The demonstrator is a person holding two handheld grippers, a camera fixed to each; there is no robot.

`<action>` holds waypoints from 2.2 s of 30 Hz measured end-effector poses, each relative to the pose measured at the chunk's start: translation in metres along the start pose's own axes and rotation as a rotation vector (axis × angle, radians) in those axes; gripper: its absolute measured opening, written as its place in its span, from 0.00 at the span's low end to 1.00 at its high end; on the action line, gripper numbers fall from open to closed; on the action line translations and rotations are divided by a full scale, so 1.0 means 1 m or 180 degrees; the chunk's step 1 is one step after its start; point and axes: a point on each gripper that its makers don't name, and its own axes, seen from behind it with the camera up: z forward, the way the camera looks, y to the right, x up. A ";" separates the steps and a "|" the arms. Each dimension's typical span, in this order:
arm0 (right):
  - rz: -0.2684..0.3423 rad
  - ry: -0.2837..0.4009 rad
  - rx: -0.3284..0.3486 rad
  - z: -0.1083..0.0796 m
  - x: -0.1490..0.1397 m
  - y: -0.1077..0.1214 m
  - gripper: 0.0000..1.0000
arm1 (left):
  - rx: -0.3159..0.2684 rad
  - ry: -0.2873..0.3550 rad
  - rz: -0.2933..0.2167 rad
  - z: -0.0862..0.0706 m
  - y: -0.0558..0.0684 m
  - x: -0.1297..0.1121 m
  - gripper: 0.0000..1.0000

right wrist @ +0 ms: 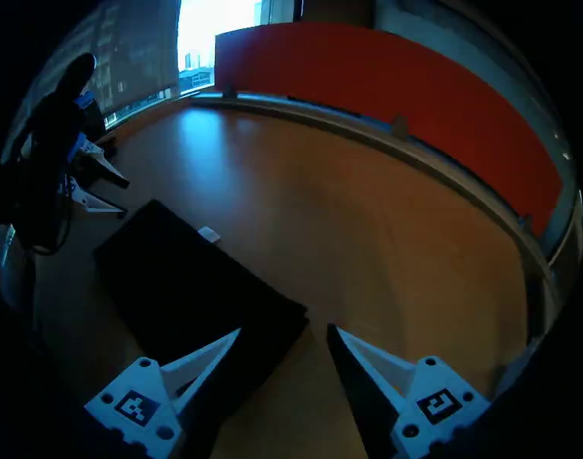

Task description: Fold towel

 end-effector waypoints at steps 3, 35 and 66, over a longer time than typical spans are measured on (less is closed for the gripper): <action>0.0008 0.0009 0.0016 -0.006 -0.002 -0.007 0.77 | -0.0025 0.0001 -0.0006 -0.005 0.004 -0.006 0.91; 0.0078 0.0005 0.0051 -0.064 -0.047 -0.047 0.77 | -0.0067 -0.0006 -0.0285 -0.057 0.040 -0.072 0.91; -0.0388 -0.0130 0.0410 -0.046 -0.054 -0.054 0.77 | 0.0267 0.0107 -0.0819 -0.101 0.026 -0.114 0.91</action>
